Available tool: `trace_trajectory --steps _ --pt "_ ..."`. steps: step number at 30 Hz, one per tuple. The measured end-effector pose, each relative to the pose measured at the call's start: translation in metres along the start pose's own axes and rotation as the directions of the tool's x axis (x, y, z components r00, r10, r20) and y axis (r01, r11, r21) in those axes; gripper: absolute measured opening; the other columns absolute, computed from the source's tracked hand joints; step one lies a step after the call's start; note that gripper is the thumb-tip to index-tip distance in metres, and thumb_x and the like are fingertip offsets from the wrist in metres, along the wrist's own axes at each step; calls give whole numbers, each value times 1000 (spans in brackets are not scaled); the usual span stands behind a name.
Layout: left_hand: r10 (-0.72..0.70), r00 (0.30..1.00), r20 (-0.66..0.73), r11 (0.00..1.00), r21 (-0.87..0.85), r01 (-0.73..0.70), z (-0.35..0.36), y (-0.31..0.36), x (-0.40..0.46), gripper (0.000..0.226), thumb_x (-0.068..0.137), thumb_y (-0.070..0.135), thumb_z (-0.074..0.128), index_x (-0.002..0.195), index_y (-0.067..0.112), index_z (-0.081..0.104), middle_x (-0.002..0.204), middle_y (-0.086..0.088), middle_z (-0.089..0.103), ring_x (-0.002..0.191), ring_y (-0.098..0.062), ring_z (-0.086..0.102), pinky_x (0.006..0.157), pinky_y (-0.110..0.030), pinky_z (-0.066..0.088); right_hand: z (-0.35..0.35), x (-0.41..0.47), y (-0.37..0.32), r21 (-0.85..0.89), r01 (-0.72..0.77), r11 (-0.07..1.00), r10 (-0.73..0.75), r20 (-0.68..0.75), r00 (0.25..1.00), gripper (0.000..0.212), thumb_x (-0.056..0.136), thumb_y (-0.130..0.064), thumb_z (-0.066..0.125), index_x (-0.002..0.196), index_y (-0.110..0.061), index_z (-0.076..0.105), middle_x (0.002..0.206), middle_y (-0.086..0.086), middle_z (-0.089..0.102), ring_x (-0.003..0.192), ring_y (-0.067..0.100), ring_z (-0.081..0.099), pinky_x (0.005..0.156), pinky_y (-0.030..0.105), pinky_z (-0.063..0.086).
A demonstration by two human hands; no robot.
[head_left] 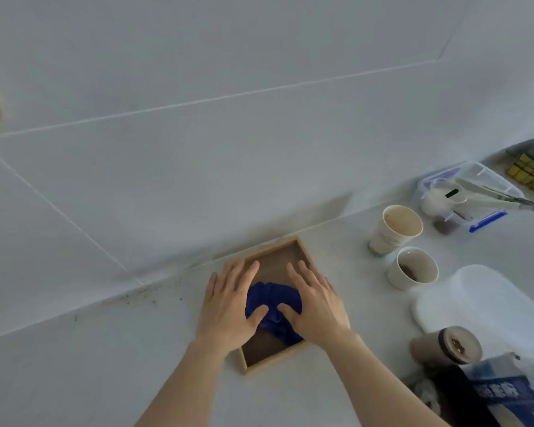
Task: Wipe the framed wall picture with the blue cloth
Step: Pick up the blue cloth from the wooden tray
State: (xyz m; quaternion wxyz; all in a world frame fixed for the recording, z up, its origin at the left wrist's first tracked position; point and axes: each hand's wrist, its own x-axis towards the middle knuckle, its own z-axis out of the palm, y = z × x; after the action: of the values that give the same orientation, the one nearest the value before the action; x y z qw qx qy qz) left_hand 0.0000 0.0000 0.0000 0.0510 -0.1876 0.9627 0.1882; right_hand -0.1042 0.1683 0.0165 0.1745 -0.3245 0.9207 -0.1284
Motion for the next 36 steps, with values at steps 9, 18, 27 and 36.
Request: trace_trajectory --steps 9,18,27,36 --pt "33 994 107 998 59 -39 21 -4 -3 64 94 57 56 152 37 38 165 9 33 156 -16 21 129 -38 2 10 1 0 -106 27 994 -10 165 986 70 94 -45 66 155 -26 37 161 -1 40 149 24 34 122 39 30" --pt "10 1000 18 999 41 -10 14 -1 -4 25 101 31 58 125 32 64 128 11 65 120 -14 56 105 -27 42 9 8 7 -182 88 979 -41 247 968 58 88 -31 76 142 -24 57 146 0 55 132 25 48 108 37 46" --pt "-30 999 -15 999 -40 30 4 5 -4 17 101 20 57 115 27 65 116 7 70 105 -13 66 86 -23 55 11 0 7 -112 -13 994 17 37 999 23 94 -5 56 101 -17 73 103 1 72 95 25 67 81 34 55" --pt "-40 984 -176 993 -115 20 -45 9 0 14 101 22 57 112 25 66 110 8 70 101 -14 65 86 -28 55 -34 -3 0 106 -40 994 58 -177 982 20 91 -4 54 93 -17 69 96 0 73 85 26 64 70 37 52"
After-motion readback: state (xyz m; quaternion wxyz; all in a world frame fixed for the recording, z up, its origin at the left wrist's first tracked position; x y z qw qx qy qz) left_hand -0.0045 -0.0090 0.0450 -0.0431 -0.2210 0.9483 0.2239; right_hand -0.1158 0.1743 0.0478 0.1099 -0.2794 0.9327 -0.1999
